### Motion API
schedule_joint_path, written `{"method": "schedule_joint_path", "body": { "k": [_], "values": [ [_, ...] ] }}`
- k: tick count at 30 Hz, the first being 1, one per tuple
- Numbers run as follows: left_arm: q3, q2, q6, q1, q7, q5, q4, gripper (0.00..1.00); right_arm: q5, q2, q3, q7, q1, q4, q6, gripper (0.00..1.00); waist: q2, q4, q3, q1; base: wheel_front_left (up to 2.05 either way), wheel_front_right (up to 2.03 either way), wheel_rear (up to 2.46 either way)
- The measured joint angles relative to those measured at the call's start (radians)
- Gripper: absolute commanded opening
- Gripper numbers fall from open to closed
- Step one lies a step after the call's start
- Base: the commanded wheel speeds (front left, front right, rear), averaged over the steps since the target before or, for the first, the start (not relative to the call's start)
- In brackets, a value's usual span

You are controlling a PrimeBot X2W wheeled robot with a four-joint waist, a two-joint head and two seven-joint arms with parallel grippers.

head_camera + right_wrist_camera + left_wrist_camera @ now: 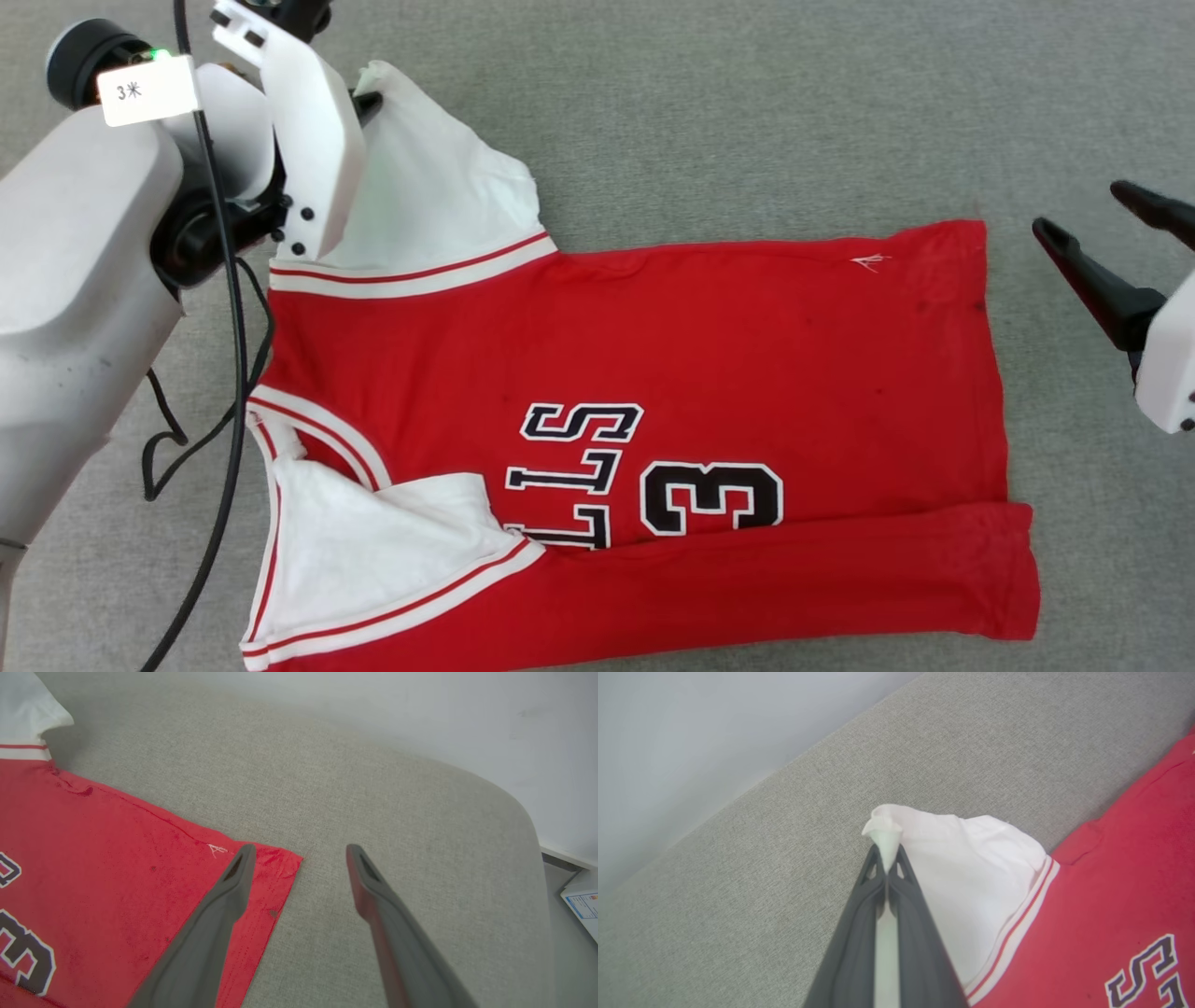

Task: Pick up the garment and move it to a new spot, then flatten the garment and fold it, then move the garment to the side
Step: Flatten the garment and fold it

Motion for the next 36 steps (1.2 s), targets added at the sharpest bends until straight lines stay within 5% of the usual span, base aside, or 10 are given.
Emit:
{"method": "schedule_joint_path", "body": {
  "k": [9,26,28,36],
  "values": [
    [-0.015,-0.016,0.000,-0.009,-0.022,0.008,-0.051,0.00,0.061,-0.081,0.213,0.287,-0.188,0.139,0.000,1.00,0.0000,0.046,0.035,0.0000,0.00,0.00,0.00],
    [-0.026,-0.037,-0.001,-0.042,-0.062,0.020,-0.071,0.00,0.080,-0.037,0.488,0.230,-0.372,0.492,-0.001,1.00,0.0000,0.095,0.095,-0.0004,0.00,0.00,0.00],
    [-0.028,-0.033,-0.001,-0.042,-0.067,0.017,-0.069,0.00,0.097,-0.039,0.507,0.200,-0.378,0.505,-0.001,0.00,0.0000,0.093,0.092,-0.0004,0.00,0.00,0.00],
    [-0.031,0.001,-0.001,0.006,-0.095,-0.002,-0.068,0.00,0.133,-0.019,0.553,0.015,-0.375,0.544,0.000,0.00,0.0000,0.077,0.034,-0.0001,0.00,0.00,0.00]
  ]
}}
